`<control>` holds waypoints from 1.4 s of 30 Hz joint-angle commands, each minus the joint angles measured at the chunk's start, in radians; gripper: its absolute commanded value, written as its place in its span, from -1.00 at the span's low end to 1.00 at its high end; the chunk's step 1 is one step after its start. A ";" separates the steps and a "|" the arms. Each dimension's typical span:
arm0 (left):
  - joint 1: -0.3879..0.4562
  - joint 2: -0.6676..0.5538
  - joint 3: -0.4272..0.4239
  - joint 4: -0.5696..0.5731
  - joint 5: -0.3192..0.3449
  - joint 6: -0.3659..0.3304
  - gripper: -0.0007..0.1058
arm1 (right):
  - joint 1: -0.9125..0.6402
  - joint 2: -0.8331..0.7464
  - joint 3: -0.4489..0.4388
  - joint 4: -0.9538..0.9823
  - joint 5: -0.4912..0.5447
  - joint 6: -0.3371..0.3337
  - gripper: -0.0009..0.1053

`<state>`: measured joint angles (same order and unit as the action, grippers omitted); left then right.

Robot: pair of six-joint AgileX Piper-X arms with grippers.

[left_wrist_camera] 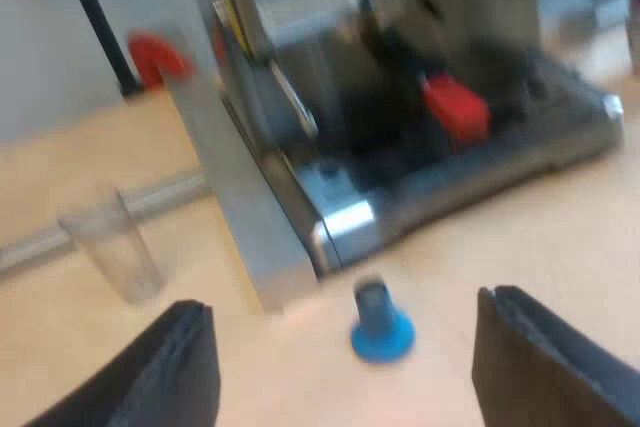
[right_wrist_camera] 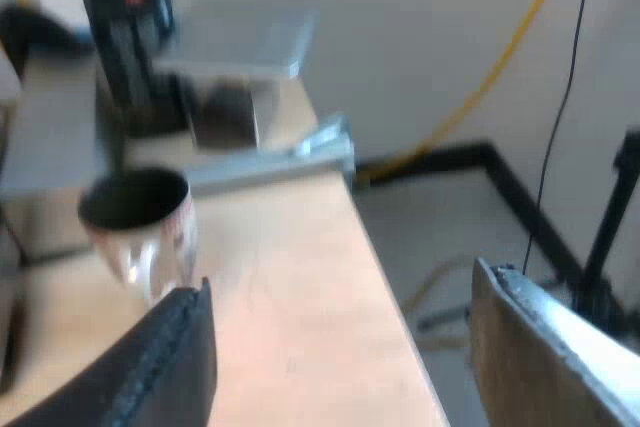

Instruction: Put the handle in the coffee machine

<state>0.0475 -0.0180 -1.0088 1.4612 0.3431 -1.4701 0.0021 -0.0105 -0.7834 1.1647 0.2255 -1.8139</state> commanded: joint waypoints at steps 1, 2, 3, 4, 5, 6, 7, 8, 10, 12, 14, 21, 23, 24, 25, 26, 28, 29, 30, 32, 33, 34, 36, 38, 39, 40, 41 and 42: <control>0.002 -0.141 -0.007 0.059 0.022 0.034 0.09 | 0.001 -0.043 -0.005 0.045 -0.004 0.020 0.11; 0.002 -0.141 -0.002 0.031 0.024 0.035 0.09 | 0.001 -0.043 -0.002 0.042 -0.004 0.024 0.11; 0.002 -0.141 -0.001 0.018 0.024 0.035 0.09 | 0.001 -0.043 -0.002 0.037 -0.004 0.024 0.11; 0.002 -0.137 0.003 -0.012 0.015 0.027 0.09 | 0.001 -0.043 -0.002 0.026 -0.004 0.023 0.11; 0.002 -0.137 0.012 -0.049 -0.002 0.002 0.09 | 0.001 -0.043 0.000 0.002 -0.018 0.023 0.11; 0.002 -0.137 0.022 -0.076 -0.020 -0.024 0.09 | 0.001 -0.043 0.001 -0.012 -0.031 0.023 0.11; 0.002 -0.137 0.026 -0.102 -0.039 -0.054 0.09 | 0.001 -0.043 0.005 -0.065 -0.076 0.023 0.11; 0.002 -0.137 0.053 -0.178 -0.088 -0.142 0.09 | 0.001 -0.043 0.013 -0.141 -0.130 0.020 0.11; 0.002 -0.133 0.076 -0.244 -0.117 -0.172 0.09 | 0.001 -0.039 0.026 -0.211 -0.199 0.020 0.11; 0.002 -0.128 0.104 -0.296 -0.135 -0.185 0.09 | 0.001 -0.039 0.038 -0.267 -0.245 0.020 0.11; 0.002 -0.123 0.133 -0.339 -0.136 -0.186 0.09 | 0.001 -0.039 0.049 -0.278 -0.276 0.020 0.11; 0.002 -0.109 0.251 -0.376 -0.129 -0.183 0.09 | 0.001 -0.039 0.145 -0.177 -0.406 0.022 0.11; 0.002 -0.109 0.280 -0.375 -0.129 -0.183 0.09 | 0.001 -0.039 0.177 -0.164 -0.409 0.022 0.11; 0.002 -0.109 0.308 -0.375 -0.129 -0.183 0.09 | 0.001 -0.039 0.204 -0.157 -0.409 0.022 0.11; -0.004 -0.109 0.331 -0.375 -0.129 -0.183 0.09 | 0.001 -0.038 0.227 -0.158 -0.409 0.020 0.11; -0.010 -0.109 0.342 -0.375 -0.129 -0.181 0.09 | 0.001 -0.038 0.233 -0.158 -0.409 0.020 0.11; -0.024 -0.109 0.378 -0.375 -0.129 -0.163 0.09 | 0.001 -0.038 0.256 -0.158 -0.409 0.020 0.11; -0.024 -0.109 0.378 -0.375 -0.129 -0.163 0.09 | 0.001 -0.038 0.274 -0.168 -0.409 0.020 0.11; -0.027 -0.107 0.400 -0.375 -0.129 -0.144 0.09 | 0.001 -0.038 0.281 -0.181 -0.405 0.020 0.11; -0.027 -0.109 0.413 -0.375 -0.129 -0.139 0.09 | 0.001 -0.038 0.286 -0.191 -0.402 0.022 0.11; -0.027 -0.109 0.424 -0.369 -0.129 -0.139 0.09 | 0.001 -0.038 0.286 -0.190 -0.402 0.022 0.11; -0.027 -0.109 0.435 -0.368 -0.129 -0.139 0.09 | 0.001 -0.038 0.286 -0.190 -0.402 0.022 0.11; -0.027 -0.109 0.452 -0.368 -0.129 -0.139 0.09 | 0.001 -0.038 0.286 -0.190 -0.402 0.022 0.11; -0.027 -0.109 0.464 -0.376 -0.129 -0.139 0.09 | 0.001 -0.038 0.286 -0.190 -0.402 0.022 0.11; -0.027 -0.109 0.464 -0.381 -0.129 -0.139 0.09 | 0.001 -0.038 0.286 -0.190 -0.402 0.022 0.11; -0.027 -0.109 0.467 -0.386 -0.129 -0.139 0.09 | 0.001 -0.038 0.286 -0.190 -0.402 0.022 0.11; -0.027 -0.109 0.468 -0.388 -0.127 -0.139 0.09 | 0.001 -0.038 0.286 -0.190 -0.402 0.022 0.11; -0.027 -0.109 0.467 -0.388 -0.127 -0.139 0.09 | 0.001 -0.038 0.286 -0.190 -0.402 0.022 0.11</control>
<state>0.0226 -0.0125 -0.5395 1.0911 0.2163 -1.6117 0.0021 -0.0105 -0.4932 0.9866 -0.1709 -1.7842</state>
